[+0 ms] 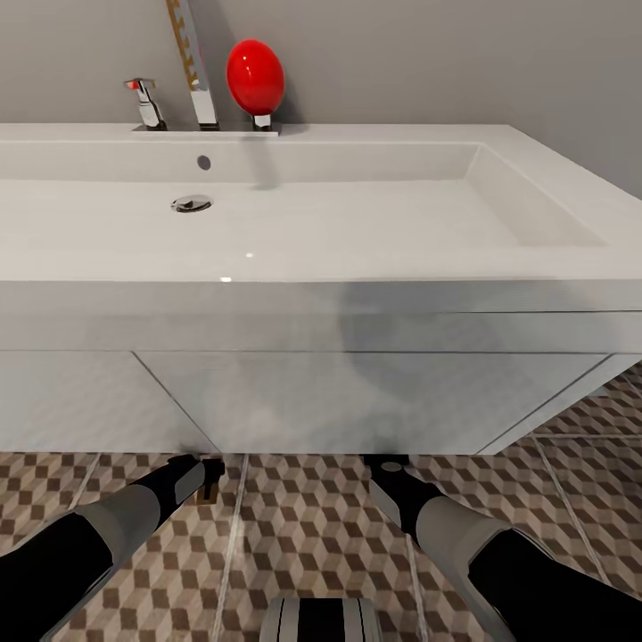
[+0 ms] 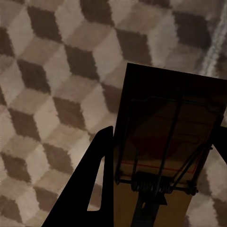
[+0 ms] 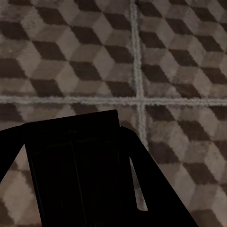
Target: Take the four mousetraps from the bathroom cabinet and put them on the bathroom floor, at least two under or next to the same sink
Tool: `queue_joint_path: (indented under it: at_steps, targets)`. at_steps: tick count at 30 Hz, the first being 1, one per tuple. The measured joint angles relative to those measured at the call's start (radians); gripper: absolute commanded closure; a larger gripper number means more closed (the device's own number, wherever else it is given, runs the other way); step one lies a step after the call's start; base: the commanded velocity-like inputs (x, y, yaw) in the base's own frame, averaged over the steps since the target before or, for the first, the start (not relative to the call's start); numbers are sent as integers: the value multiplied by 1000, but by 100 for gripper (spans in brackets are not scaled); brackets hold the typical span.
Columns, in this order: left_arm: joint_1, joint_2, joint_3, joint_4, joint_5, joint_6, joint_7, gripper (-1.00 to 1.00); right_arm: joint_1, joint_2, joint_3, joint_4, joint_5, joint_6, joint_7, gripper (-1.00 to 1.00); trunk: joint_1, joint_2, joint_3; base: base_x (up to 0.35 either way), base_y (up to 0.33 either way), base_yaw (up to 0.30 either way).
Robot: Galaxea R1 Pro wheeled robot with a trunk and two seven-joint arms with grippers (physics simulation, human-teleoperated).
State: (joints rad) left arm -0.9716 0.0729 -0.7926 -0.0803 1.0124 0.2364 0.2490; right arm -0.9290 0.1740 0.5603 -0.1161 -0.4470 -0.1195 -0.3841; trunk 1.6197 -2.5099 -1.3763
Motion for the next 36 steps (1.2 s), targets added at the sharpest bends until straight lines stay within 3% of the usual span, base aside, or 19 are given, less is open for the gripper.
queue_joint_path:
  at_steps: [36]
  targets:
    - [1,18,0,-5,-1,-24,0,100,1,0,-2,-5,1,-4,0,100,0,0,-2,0,0,0]
